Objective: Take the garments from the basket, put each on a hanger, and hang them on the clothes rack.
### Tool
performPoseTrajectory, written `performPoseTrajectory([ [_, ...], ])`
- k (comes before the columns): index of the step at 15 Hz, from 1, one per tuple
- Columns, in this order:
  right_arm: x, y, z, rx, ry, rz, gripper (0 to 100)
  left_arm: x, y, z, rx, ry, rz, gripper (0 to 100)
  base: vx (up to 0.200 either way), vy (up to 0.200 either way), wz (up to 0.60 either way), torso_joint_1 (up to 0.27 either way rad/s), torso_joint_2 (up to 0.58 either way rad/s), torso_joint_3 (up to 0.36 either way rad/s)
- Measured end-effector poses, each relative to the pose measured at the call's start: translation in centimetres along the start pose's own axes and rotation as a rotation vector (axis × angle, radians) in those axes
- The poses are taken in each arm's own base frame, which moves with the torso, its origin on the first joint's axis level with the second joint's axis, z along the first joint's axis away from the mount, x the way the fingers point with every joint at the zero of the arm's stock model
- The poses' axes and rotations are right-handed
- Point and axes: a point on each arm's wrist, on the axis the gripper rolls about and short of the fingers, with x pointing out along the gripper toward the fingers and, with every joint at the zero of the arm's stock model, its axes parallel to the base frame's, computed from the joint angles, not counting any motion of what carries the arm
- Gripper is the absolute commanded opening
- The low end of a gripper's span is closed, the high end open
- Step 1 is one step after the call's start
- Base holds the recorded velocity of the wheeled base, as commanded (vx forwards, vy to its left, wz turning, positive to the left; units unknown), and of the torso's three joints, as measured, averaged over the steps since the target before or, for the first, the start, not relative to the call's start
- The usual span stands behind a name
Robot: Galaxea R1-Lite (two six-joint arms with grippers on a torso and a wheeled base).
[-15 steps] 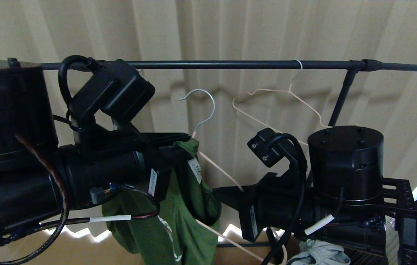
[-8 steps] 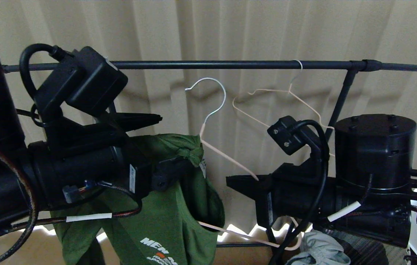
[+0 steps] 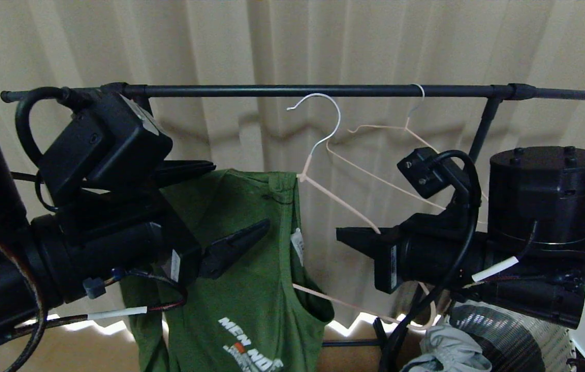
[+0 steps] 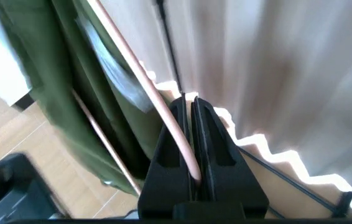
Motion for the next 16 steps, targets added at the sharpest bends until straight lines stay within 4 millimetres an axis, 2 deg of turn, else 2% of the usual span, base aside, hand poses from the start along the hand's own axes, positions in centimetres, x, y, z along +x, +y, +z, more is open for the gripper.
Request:
performPoseTrajectory([
  [6,-0.3,-1.4,-0.1,-0.04,0.005,-0.054,0,0.0,0.3,0.4,0.002,-0.047,0.024,100,0.0,0.0,0.0,0.0,0.0,0.0],
  [9,-1.2,-2.2,-1.0,-0.141,0.029,-0.079,0,-0.1,0.2,-0.7,0.068,-0.009,0.024,100,0.0,0.0,0.0,0.0,0.0,0.0],
  [13,-2.1,-2.1,-1.6,-0.192,0.034,-0.071,0,0.6,1.0,-2.3,0.189,0.028,-0.013,100,0.0,0.0,0.0,0.0,0.0,0.0],
  [16,-2.1,-1.5,-1.6,-0.201,0.031,-0.047,0,2.1,1.3,-2.2,0.221,0.034,-0.018,100,0.0,0.0,0.0,0.0,0.0,0.0],
])
